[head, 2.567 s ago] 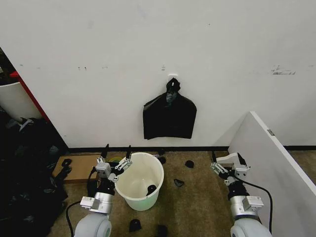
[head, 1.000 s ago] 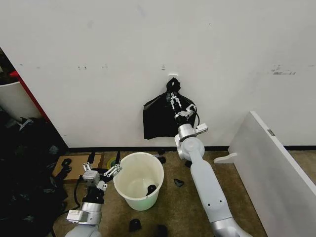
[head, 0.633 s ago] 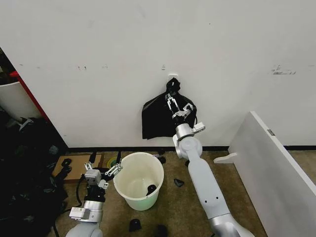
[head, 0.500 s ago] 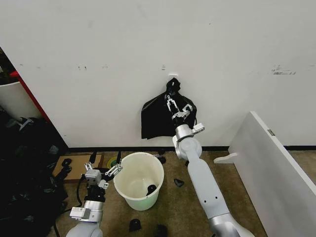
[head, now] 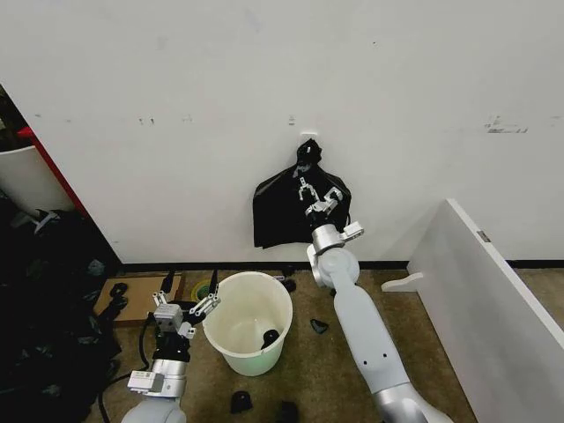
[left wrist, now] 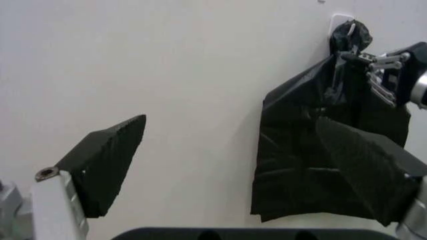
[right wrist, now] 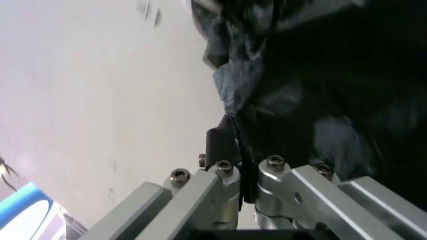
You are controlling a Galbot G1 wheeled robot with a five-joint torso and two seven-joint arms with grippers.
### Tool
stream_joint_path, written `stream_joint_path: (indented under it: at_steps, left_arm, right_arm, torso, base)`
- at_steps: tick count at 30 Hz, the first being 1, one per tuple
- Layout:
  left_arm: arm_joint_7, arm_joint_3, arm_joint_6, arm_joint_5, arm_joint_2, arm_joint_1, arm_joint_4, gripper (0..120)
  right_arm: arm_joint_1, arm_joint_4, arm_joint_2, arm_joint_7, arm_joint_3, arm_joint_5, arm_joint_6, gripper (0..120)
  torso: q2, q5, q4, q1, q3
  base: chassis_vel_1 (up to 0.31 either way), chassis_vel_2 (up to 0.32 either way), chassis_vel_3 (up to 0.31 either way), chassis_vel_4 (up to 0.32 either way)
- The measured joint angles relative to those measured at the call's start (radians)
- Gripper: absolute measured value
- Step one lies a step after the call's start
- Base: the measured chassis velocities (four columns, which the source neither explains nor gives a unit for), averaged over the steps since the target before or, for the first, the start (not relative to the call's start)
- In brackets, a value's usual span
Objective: Place the garbage bag over the trash bin.
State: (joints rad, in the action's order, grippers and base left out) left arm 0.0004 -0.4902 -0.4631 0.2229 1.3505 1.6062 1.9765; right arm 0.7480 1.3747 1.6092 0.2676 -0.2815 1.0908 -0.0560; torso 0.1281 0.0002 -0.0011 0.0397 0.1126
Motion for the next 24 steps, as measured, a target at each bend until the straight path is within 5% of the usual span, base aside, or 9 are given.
stream_joint_path:
  at_steps: [7, 24]
  left_arm:
    - [-0.006, 0.006, -0.001, -0.001, -0.006, -0.001, 0.000, 100]
    - [-0.009, 0.022, -0.001, 0.026, -0.032, -0.027, -0.005, 100]
  right_arm:
    - [0.083, 0.056, -0.003, 0.002, 0.023, -0.045, -0.004, 0]
    - [0.429, 0.292, -0.173, 0.020, 0.141, -0.305, -0.060, 0]
  torso:
    - [0.000, 0.0001, -0.0001, 0.000, 0.000]
    - [0.000, 0.0002, 0.0000, 0.000, 0.000]
  base:
    - [0.000, 0.000, 0.000, 0.000]
    - [0.000, 0.000, 0.000, 0.000]
